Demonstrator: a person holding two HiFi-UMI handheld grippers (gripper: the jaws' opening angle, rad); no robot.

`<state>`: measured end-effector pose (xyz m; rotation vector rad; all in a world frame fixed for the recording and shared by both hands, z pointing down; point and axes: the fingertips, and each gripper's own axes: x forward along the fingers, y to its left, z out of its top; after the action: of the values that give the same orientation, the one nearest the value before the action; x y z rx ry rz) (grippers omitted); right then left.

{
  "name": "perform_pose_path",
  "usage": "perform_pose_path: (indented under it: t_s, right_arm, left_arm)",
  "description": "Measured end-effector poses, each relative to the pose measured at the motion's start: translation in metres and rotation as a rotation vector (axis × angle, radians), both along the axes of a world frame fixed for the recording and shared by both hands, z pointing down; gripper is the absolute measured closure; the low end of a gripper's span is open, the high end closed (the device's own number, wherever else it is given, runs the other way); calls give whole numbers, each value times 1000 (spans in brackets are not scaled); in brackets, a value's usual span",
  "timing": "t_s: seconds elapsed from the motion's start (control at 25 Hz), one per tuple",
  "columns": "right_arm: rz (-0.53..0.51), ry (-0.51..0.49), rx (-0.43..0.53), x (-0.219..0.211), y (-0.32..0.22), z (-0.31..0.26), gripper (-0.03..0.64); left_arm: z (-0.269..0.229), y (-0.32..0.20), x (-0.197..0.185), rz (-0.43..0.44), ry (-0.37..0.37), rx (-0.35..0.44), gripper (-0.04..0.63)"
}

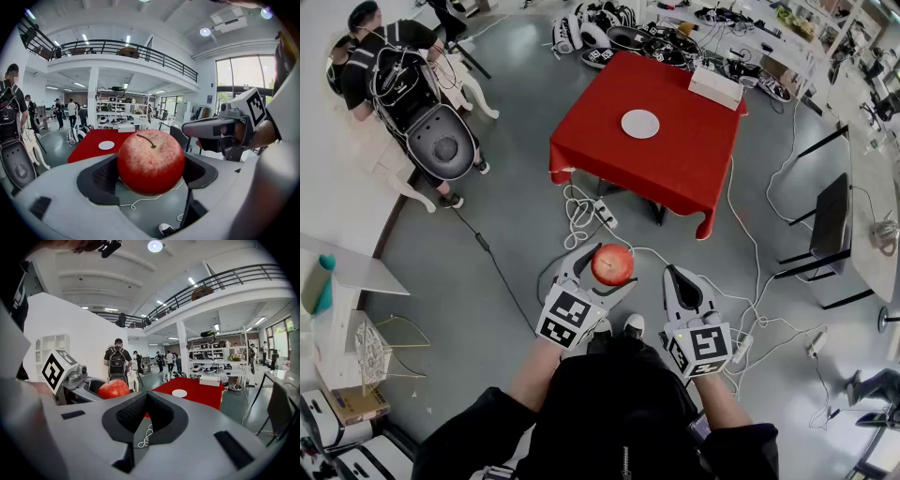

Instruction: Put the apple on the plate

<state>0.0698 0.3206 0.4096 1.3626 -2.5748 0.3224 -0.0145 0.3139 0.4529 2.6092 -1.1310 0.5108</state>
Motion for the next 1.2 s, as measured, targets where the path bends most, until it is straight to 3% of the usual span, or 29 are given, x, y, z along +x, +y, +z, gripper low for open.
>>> perform_pose_path:
  t_s: [0.36, 1.2]
  right_arm:
    - [-21, -46, 18, -4, 2, -10, 606]
    - [-26, -52, -24, 3, -8, 4, 606]
  left_arm:
    - [-1, 1, 2, 0, 7, -4, 187]
    - [5, -4, 8, 1, -10, -22, 187]
